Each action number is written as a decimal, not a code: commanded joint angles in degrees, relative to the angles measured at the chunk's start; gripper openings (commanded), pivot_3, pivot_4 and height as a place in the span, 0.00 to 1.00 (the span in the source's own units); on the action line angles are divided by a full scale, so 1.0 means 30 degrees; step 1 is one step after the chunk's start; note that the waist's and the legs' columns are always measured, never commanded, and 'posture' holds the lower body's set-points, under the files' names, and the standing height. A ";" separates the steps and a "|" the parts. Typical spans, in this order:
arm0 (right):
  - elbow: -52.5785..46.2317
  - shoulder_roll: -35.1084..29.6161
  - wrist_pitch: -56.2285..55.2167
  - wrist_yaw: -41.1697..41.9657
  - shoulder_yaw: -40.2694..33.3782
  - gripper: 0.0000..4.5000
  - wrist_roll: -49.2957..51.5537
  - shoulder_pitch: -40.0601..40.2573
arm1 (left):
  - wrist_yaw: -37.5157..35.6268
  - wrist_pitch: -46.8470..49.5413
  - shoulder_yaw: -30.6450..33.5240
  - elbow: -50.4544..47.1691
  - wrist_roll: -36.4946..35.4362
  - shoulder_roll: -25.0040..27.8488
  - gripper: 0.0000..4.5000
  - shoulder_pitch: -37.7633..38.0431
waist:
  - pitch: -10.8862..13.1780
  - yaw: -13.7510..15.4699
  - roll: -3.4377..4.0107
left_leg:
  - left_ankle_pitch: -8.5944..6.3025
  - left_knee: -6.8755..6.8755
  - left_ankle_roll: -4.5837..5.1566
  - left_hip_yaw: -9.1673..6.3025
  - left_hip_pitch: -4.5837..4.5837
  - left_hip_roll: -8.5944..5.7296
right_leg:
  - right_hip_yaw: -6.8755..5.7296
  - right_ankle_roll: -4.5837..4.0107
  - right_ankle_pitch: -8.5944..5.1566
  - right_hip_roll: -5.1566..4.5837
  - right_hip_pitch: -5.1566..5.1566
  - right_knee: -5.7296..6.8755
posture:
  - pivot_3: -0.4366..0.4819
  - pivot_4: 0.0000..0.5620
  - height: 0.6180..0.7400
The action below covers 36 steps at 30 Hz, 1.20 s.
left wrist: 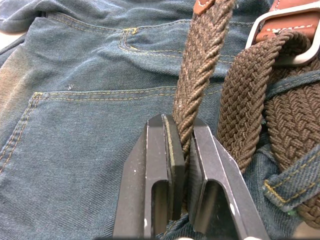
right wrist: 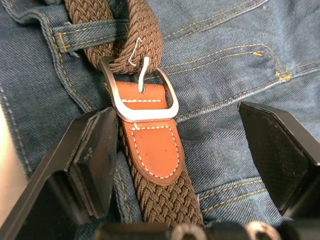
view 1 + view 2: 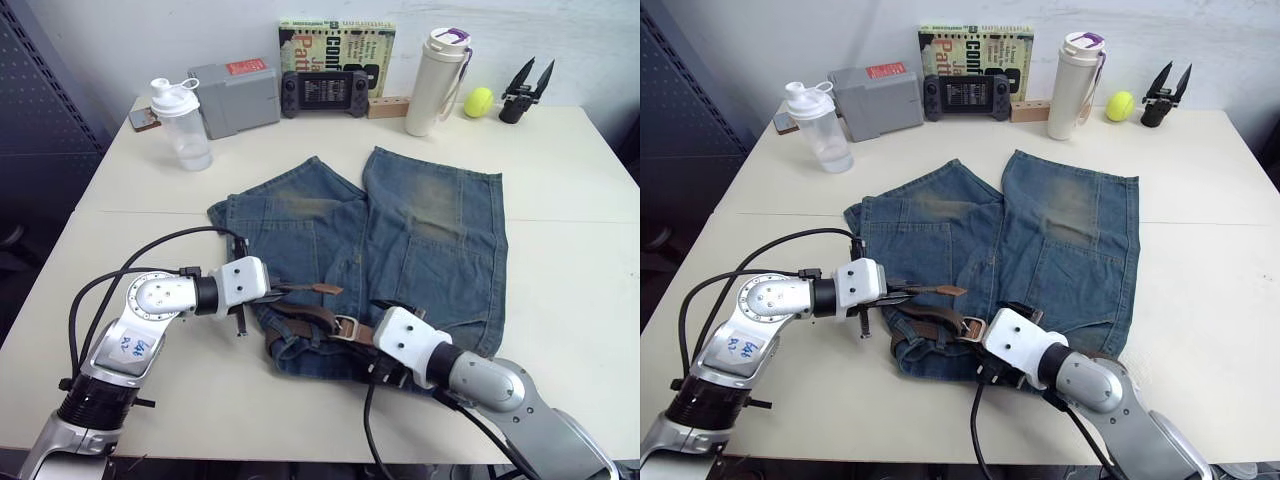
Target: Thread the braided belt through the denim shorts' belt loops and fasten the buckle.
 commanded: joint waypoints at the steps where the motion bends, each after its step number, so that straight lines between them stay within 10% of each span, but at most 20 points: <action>1: -0.0624 0.0160 0.0496 -0.0822 0.0233 0.91 -0.1033 0.0118 | 0.0028 -0.0030 0.0433 -0.0391 -0.0184 0.0152 0.00 -0.0369 | 0.0000 0.0004 0.0000 | 0.0000 -0.0001 0.0001 0.0000 0.0000 0.0001 | 0.0000 0.0000 0.0000 0.0000 0.0000 0.0000 | 0.48 0.27 0.92; 9: -0.1045 0.0624 0.1511 -0.1317 0.0437 0.76 -0.1469 0.0311 | -0.0164 -0.0031 0.0147 -0.0490 -0.0128 0.0134 0.00 -0.0499 | -0.0001 0.0198 0.0000 | 0.0001 0.0013 0.0001 0.0001 0.0000 0.0002 | 0.0001 0.0000 0.0000 0.0002 0.0001 0.0013 | 0.48 0.27 0.92; 17: -0.1420 0.0782 0.2790 -0.1467 0.0472 0.01 -0.1358 -0.0008 | -0.0289 -0.0067 -0.0093 -0.0224 0.0129 0.0176 0.00 -0.0778 | -0.0005 0.0330 -0.0004 | 0.0003 0.0028 0.0003 0.0003 0.0004 -0.0002 | 0.0010 0.0000 0.0000 0.0000 0.0001 0.0029 | 0.48 0.27 0.92; 28: -0.2054 0.0085 0.2637 -0.0961 0.0302 0.01 -0.1271 -0.0385 | -0.0081 0.0040 -0.0201 0.0506 0.0305 -0.0172 0.00 -0.1469 | -0.0010 0.0337 -0.0016 | 0.0011 0.0025 -0.0002 0.0005 0.0010 -0.0002 | 0.0010 -0.0002 -0.0001 0.0004 0.0001 0.0042 | 0.48 0.27 0.92; 36: -0.2505 -0.1294 -0.0740 -0.1305 -0.0057 0.65 -0.2515 0.1649 | -0.0124 0.0310 -0.0092 0.0545 0.0035 -0.0453 0.00 -0.1385 | -0.0009 0.0343 -0.0019 | 0.0012 0.0025 -0.0001 0.0013 0.0007 -0.0006 | 0.0012 -0.0001 0.0000 0.0001 0.0001 0.0038 | 0.48 0.27 0.92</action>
